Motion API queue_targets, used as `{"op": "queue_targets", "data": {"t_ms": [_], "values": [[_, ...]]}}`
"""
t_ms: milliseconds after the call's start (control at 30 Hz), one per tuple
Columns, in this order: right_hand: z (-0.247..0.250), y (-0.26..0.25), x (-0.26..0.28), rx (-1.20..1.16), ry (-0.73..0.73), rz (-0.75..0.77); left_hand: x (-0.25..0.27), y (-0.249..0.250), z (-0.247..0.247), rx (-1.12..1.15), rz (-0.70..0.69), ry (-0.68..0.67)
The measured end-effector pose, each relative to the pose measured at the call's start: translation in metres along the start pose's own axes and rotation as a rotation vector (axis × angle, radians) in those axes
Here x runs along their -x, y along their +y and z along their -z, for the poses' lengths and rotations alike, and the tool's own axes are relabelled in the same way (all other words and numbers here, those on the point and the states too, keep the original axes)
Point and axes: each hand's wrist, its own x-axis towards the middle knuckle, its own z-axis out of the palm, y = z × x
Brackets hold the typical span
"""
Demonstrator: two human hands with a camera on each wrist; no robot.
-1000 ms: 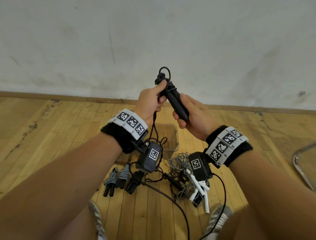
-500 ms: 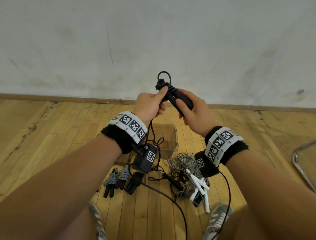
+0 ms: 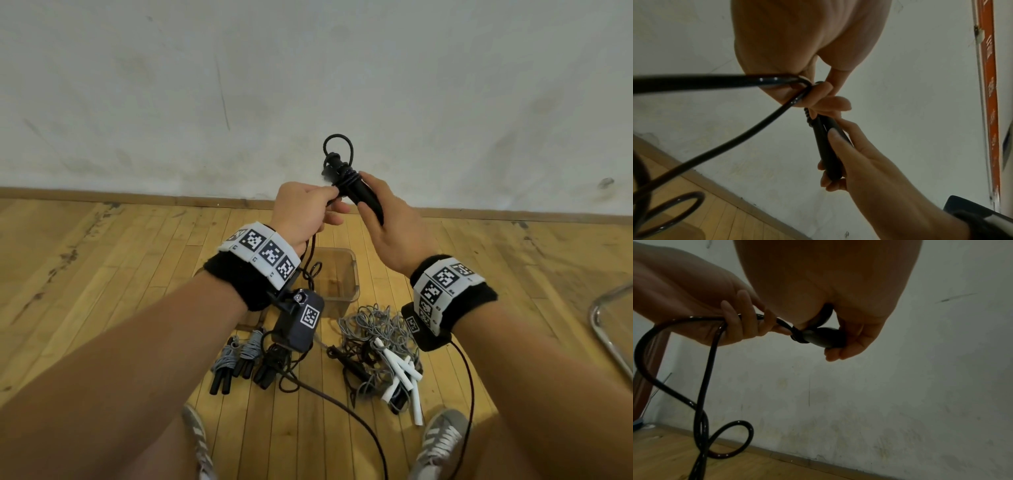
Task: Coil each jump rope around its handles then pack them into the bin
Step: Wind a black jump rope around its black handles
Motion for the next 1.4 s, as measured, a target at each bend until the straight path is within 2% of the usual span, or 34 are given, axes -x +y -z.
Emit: {"op": "queue_targets", "data": {"t_ms": [233,367,433,567,667,733,900,1000,1200,1333,1400], "values": [[-0.005,-0.012,0.006,-0.045,-0.054,0.105,0.002,-0.002,0.002,-0.114,-0.013,0.087],[-0.003,-0.017,0.006,-0.199,-0.015,0.129,-0.001,-0.003,0.003,-0.104,-0.064,0.125],[0.002,-0.02,0.005,-0.356,-0.028,0.035,-0.002,-0.002,0.003,-0.101,-0.07,0.102],[0.014,-0.026,0.003,-0.812,-0.159,-0.283,-0.005,-0.001,0.006,-0.019,-0.044,0.01],[0.014,-0.026,0.005,-0.923,-0.234,-0.302,-0.003,0.0,0.006,-0.017,-0.047,-0.069],[0.012,-0.025,0.005,-0.885,-0.215,-0.257,-0.005,-0.002,0.006,-0.037,-0.049,-0.071],[0.007,-0.014,-0.001,-0.61,-0.055,-0.114,-0.008,-0.01,0.005,-0.1,-0.113,0.063],[0.005,-0.003,-0.005,-0.462,-0.02,-0.079,-0.007,-0.011,0.004,-0.081,-0.104,0.024],[0.0,0.001,-0.003,-0.098,0.036,-0.04,-0.001,-0.003,-0.004,0.09,0.002,-0.057],[-0.009,-0.008,0.002,-0.119,-0.015,0.035,0.0,-0.001,-0.003,0.124,0.034,-0.047],[-0.013,-0.011,0.005,-0.153,-0.061,0.052,-0.001,-0.004,-0.002,0.104,0.023,0.007]]}}
